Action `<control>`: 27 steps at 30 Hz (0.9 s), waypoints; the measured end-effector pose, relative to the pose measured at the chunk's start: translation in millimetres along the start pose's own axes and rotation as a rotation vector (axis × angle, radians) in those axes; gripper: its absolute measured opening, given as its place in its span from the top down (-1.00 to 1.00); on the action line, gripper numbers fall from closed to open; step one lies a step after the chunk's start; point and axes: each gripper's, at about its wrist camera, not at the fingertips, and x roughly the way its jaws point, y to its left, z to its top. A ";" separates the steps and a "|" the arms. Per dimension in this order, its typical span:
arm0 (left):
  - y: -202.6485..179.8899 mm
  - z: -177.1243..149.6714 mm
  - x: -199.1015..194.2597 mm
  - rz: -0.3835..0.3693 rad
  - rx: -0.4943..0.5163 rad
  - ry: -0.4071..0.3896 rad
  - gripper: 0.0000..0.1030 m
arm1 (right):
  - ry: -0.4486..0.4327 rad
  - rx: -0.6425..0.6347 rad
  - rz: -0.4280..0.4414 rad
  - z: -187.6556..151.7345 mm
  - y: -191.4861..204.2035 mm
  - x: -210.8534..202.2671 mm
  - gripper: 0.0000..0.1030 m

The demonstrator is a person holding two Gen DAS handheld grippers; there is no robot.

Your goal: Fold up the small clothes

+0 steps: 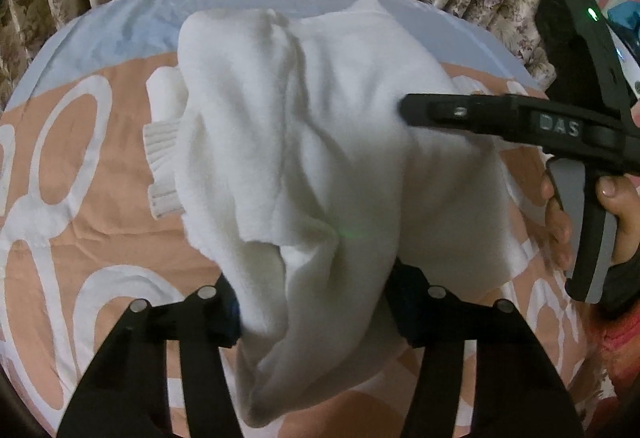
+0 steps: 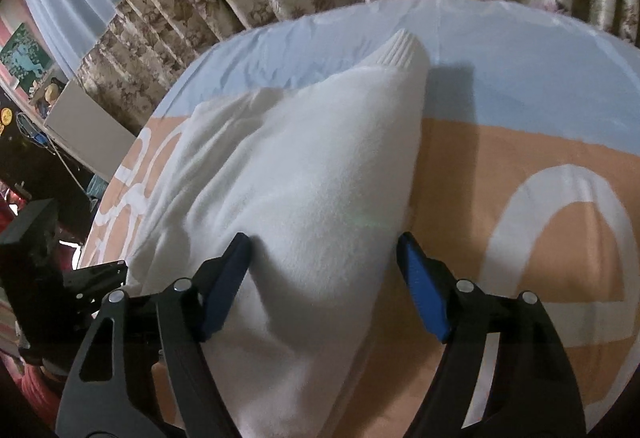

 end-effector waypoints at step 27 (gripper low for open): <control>-140.1 13.2 -27.7 0.023 0.100 -0.096 0.54 | -0.210 -0.231 -0.138 -27.8 -15.0 -125.9 0.38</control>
